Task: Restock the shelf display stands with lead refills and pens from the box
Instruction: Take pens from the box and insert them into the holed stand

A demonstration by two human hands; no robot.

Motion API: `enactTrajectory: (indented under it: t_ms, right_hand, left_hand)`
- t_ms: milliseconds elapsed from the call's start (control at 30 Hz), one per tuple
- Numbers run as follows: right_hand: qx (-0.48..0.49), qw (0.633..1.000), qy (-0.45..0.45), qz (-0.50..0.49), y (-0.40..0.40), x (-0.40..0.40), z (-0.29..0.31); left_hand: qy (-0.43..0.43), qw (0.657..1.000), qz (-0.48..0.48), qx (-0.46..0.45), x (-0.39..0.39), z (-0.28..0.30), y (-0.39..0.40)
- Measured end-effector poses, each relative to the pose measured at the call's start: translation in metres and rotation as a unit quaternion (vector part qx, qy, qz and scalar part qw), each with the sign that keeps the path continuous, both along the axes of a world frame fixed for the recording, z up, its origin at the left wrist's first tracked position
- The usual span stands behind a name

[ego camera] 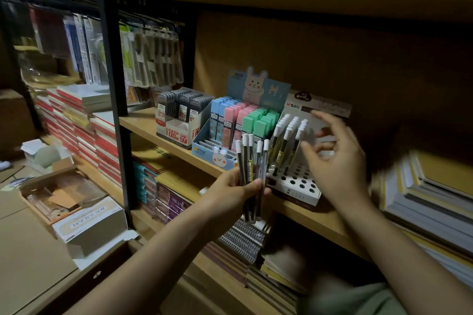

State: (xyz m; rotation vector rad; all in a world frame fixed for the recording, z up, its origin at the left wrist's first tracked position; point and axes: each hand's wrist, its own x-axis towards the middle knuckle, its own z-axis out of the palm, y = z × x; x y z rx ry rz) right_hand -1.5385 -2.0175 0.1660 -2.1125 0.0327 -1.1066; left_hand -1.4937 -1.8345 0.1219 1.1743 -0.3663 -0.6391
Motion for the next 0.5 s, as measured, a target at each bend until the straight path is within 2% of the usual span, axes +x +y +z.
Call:
enactTrajectory:
  t_ms: [67,300,500]
  right_hand:
    - [0.013,0.999,-0.026,0.019,0.002,-0.006,0.003]
    - [0.077,0.991,0.056,0.096,0.017,-0.010,-0.001]
    - [0.190,0.955,0.096,0.206,0.015,-0.012,0.004]
  left_hand:
    - [-0.018,1.000,-0.015,-0.004,-0.001,0.001,0.002]
    - [-0.061,0.996,-0.057,-0.015,-0.011,0.006,0.000]
    - [-0.058,0.997,-0.058,-0.008,-0.010,0.006,0.002]
